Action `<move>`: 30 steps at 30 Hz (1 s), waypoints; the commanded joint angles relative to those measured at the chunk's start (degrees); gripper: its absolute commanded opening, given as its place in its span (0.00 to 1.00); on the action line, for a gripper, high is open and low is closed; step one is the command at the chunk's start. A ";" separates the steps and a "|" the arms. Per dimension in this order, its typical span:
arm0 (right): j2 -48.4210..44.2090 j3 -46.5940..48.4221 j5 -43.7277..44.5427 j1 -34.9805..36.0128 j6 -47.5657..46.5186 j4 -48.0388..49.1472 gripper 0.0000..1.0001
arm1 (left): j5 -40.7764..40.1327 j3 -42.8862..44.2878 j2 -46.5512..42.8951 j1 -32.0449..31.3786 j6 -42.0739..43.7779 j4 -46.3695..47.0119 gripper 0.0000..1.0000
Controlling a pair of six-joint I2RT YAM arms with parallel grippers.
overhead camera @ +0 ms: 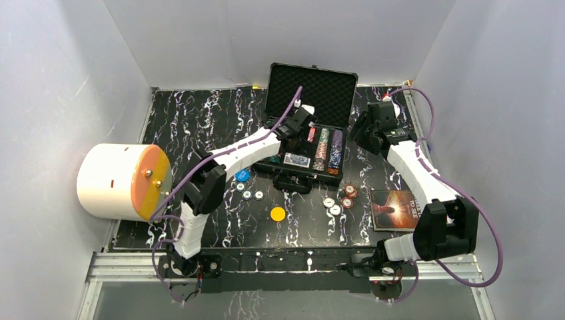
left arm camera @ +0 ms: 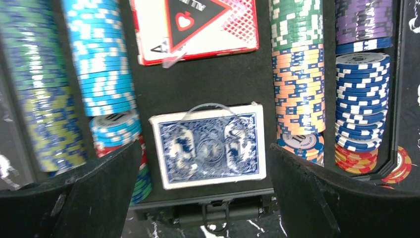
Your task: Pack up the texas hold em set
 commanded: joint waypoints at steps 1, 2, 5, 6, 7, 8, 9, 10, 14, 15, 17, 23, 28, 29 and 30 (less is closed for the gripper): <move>-1.57 0.17 -0.63 -0.19 0.07 1.13 0.70 | -5.58 -1.20 -10.44 1.00 2.21 -1.77 0.98; -1.49 0.22 -0.79 -0.20 0.12 1.15 0.70 | -6.43 -3.66 -12.12 1.32 2.50 -1.93 0.98; -1.09 0.34 -1.28 -0.19 0.24 1.46 0.70 | -8.28 -9.84 -16.96 3.49 0.37 -4.02 0.98; -0.97 0.41 -1.52 -0.19 0.35 1.52 0.70 | -7.78 -12.12 -18.50 4.82 -1.00 -5.08 0.98; -0.80 0.48 -1.68 -0.20 0.41 1.52 0.70 | -7.08 -14.44 -20.09 6.13 -2.36 -6.00 0.98; -0.70 0.52 -1.73 -0.23 0.46 1.61 0.70 | -6.50 -16.72 -21.54 7.48 -3.78 -7.00 0.98; -0.49 0.65 -1.86 -0.19 0.46 1.67 0.70 | -5.87 -18.96 -23.10 8.81 -5.17 -7.90 0.98; -0.35 0.74 -2.02 -0.19 0.43 1.64 0.70 | -4.92 -21.07 -24.98 10.13 -6.66 -8.65 0.97; -0.08 0.64 -2.30 -0.21 0.75 1.74 0.70 | -1.34 -27.91 -29.71 13.13 -8.43 -8.20 0.96; 0.02 0.57 -2.37 -0.19 0.74 1.75 0.70 | -0.96 -29.17 -30.41 13.56 -8.67 -7.91 0.96; 0.09 0.48 -2.64 -0.19 0.77 1.86 0.70 | -0.10 -32.42 -31.53 14.76 -9.00 -7.17 0.97; -0.24 -0.38 -3.08 -0.19 0.89 2.21 0.70 | 4.96 -40.15 -32.57 16.57 -9.37 -2.71 0.98; 0.24 -0.55 -4.09 -0.21 1.00 2.44 0.70 | 7.61 -43.98 -33.37 16.76 -8.43 1.98 0.96; 0.35 -0.41 -4.13 -0.19 1.01 2.52 0.70 | 7.79 -44.53 -33.27 16.80 -8.09 2.80 0.95; 0.47 -0.36 -4.22 -0.19 0.97 2.54 0.70 | 8.03 -44.91 -33.07 16.74 -7.66 3.47 0.94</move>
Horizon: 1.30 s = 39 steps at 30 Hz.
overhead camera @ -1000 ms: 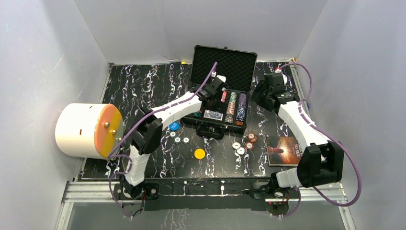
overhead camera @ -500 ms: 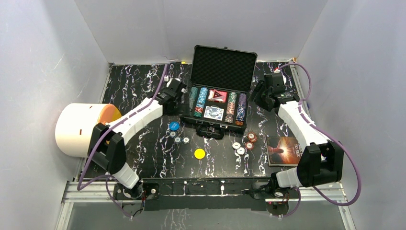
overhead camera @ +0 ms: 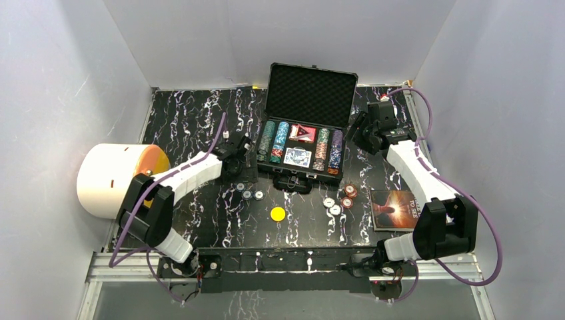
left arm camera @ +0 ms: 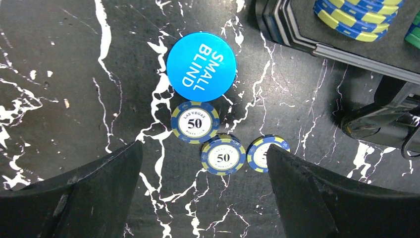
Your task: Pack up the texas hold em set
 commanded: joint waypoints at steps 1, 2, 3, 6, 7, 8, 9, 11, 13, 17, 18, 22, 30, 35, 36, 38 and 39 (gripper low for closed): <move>0.18 -0.17 -0.90 -0.17 0.54 1.89 0.70 | 3.13 -1.55 -2.57 0.30 1.46 4.57 0.93; 0.23 -0.08 -0.91 -0.16 0.55 1.78 0.70 | 3.30 -1.69 -2.13 0.28 1.71 4.92 0.92; 0.17 -0.07 -0.93 -0.16 0.51 1.78 0.70 | 3.17 -1.70 -1.64 0.26 1.91 4.98 0.92; -0.18 -0.48 -0.65 -0.11 0.43 1.75 0.70 | 3.10 -1.62 -0.06 0.33 2.66 5.45 0.91; -0.35 -0.65 -0.55 -0.17 0.46 1.85 0.70 | 3.10 -1.57 0.49 0.32 2.85 5.65 0.90; -0.38 -0.72 -0.55 -0.19 0.46 1.84 0.70 | 3.10 -1.35 1.08 0.31 3.10 5.64 0.89; -0.50 -0.73 -0.48 -0.19 0.44 1.78 0.70 | 3.10 -1.12 1.49 0.36 3.18 5.56 0.88; -0.62 -0.65 -0.53 -0.19 0.47 1.79 0.70 | 2.47 -1.18 2.10 0.28 2.99 5.55 0.87; -0.57 -0.56 -0.38 -0.18 0.47 1.87 0.70 | 0.42 -1.34 2.57 0.32 2.69 5.46 0.85; -0.14 -0.12 -0.44 -0.16 0.44 1.73 0.70 | -2.80 -1.80 3.49 0.45 2.31 6.62 0.79; 0.02 -0.05 -0.51 -0.17 0.43 1.77 0.70 | -3.23 -1.94 3.77 0.48 2.55 7.44 0.78; 0.39 0.47 -0.75 -0.17 0.48 1.48 0.70 | -2.12 -1.66 6.22 0.60 4.63 10.83 0.71; -0.18 0.79 -0.07 -0.20 0.29 1.00 0.70 | -2.35 0.38 11.03 1.18 6.10 11.11 0.65; -0.30 0.68 0.28 -0.16 0.20 1.06 0.70 | -3.30 0.14 11.42 1.54 6.52 11.33 0.58; -0.37 0.72 0.32 -0.19 0.20 1.06 0.69 | -3.28 0.21 11.60 1.70 6.71 11.30 0.58; -0.32 0.89 0.38 -0.18 0.19 1.03 0.69 | -3.32 0.58 12.35 2.05 7.03 10.98 0.62; -0.25 1.01 0.34 -0.19 0.15 0.99 0.69 | -3.29 0.77 12.81 2.25 7.13 10.79 0.65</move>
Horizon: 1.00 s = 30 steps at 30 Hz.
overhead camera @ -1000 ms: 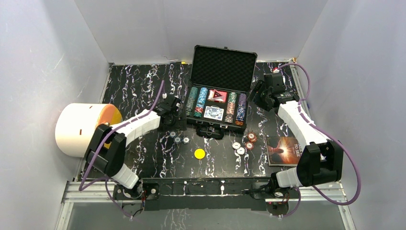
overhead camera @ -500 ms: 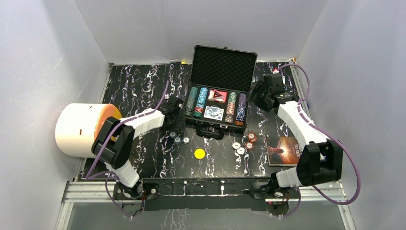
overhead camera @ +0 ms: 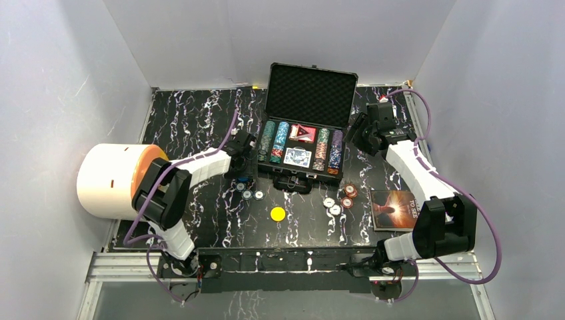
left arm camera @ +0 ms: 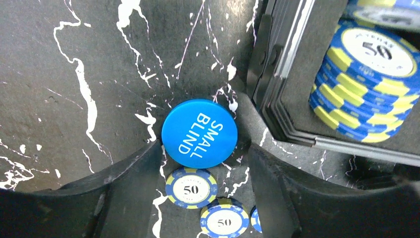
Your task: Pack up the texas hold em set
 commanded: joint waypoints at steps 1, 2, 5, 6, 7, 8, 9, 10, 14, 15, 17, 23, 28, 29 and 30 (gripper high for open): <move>-0.65 1.70 0.80 -0.19 0.17 0.71 0.69 | -1.55 0.52 3.79 1.40 1.51 -0.76 0.66; -0.53 1.77 0.79 -0.19 0.07 0.72 0.69 | -1.43 0.67 4.34 1.47 1.64 -0.74 0.67; -0.50 1.75 0.84 -0.17 0.07 0.70 0.69 | -1.23 0.98 5.17 1.67 1.66 -0.57 0.66; -0.51 1.69 0.88 -0.21 0.04 0.73 0.69 | -1.14 1.02 5.23 1.68 1.61 -0.44 0.64; -0.51 1.65 0.99 -0.19 0.05 0.69 0.69 | -1.07 0.93 5.17 1.68 1.72 -0.27 0.62; -0.51 1.64 1.09 -0.17 0.05 0.63 0.69 | -1.10 0.77 5.01 1.69 1.85 -0.06 0.58; -0.58 1.64 1.15 -0.14 -0.05 0.61 0.69 | -1.10 0.67 4.71 1.68 1.98 0.04 0.53; -0.60 1.59 1.26 -0.18 -0.07 0.62 0.69 | -1.11 0.63 4.40 1.64 2.24 0.07 0.51; -0.52 1.77 1.42 -0.19 -0.04 0.64 0.69 | -1.85 0.70 2.42 1.69 2.60 -0.53 0.48; -0.44 1.81 1.48 -0.19 -0.12 0.58 0.69 | -2.24 0.80 1.54 1.68 2.62 -0.74 0.47; -0.36 1.88 1.51 -0.19 -0.15 0.64 0.69 | -2.82 1.37 -0.57 1.68 2.62 -1.34 0.47; -0.08 2.01 1.66 -0.19 -0.15 0.59 0.69 | -3.02 4.28 -8.31 1.60 2.21 -2.34 0.48; 0.09 2.24 1.97 -0.19 -0.15 0.54 0.69 | 1.01 7.55 -11.97 1.17 1.49 -1.95 0.49; 0.06 2.26 2.01 -0.19 -0.13 0.55 0.69 | 2.29 8.45 -11.99 0.75 1.48 -1.77 0.49; 0.11 2.32 2.07 -0.19 -0.14 0.44 0.69 | 3.25 9.43 -11.81 0.04 1.53 -1.36 0.49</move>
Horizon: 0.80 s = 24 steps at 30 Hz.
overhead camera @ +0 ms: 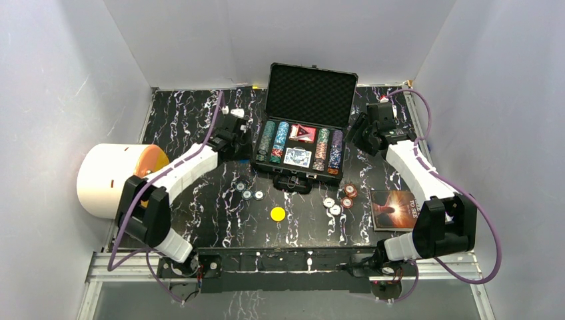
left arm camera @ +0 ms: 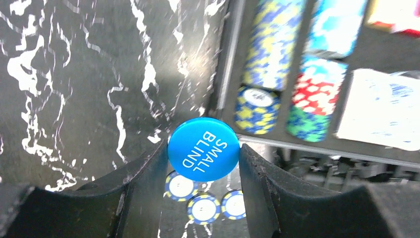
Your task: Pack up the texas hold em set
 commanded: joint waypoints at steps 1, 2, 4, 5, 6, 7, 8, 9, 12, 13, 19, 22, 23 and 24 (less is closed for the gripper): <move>0.14 2.34 1.17 -0.19 -0.02 0.51 0.69 | 4.83 5.30 -2.11 -1.90 0.13 0.73 0.49; 0.08 2.35 1.19 -0.19 0.00 0.48 0.69 | 5.71 6.41 -1.62 -2.83 0.22 1.13 0.49; 0.15 2.36 1.13 -0.21 -0.05 0.50 0.69 | 7.66 8.52 0.02 -4.54 0.41 2.20 0.49; 0.07 2.35 1.21 -0.19 -0.06 0.47 0.69 | 8.26 9.71 1.15 -5.38 0.46 2.68 0.49; -0.01 2.35 1.18 -0.21 0.03 0.47 0.69 | 8.73 11.30 2.84 -6.41 0.61 3.03 0.49; -0.03 2.35 1.16 -0.19 0.08 0.44 0.69 | 9.15 12.57 4.22 -7.43 0.85 3.30 0.49; -0.09 2.27 1.22 -0.19 0.08 0.48 0.69 | 9.30 13.85 5.73 -8.45 1.12 3.45 0.49; -0.18 2.19 1.20 -0.19 0.08 0.44 0.69 | 9.38 15.13 7.20 -9.73 1.37 3.61 0.49; -0.42 1.96 1.10 -0.19 0.09 0.50 0.69 | 8.94 19.31 11.86 -12.00 1.96 3.36 0.49; -0.51 1.91 1.04 -0.21 0.05 0.51 0.69 | 8.70 20.71 13.44 -12.55 2.03 2.95 0.49; -1.07 1.32 1.24 -0.19 -0.08 0.77 0.69 | 7.21 27.10 19.86 -14.67 2.58 0.60 0.49; -1.17 1.12 1.22 -0.19 -0.09 0.83 0.69 | 7.32 29.62 22.20 -15.11 2.98 -1.04 0.48; -1.17 1.12 1.25 -0.19 -0.13 0.83 0.69 | 7.36 30.03 22.77 -15.23 3.23 -1.26 0.49; -1.17 1.05 1.29 -0.22 -0.16 0.84 0.69 | 7.34 30.34 23.16 -15.33 3.45 -1.31 0.49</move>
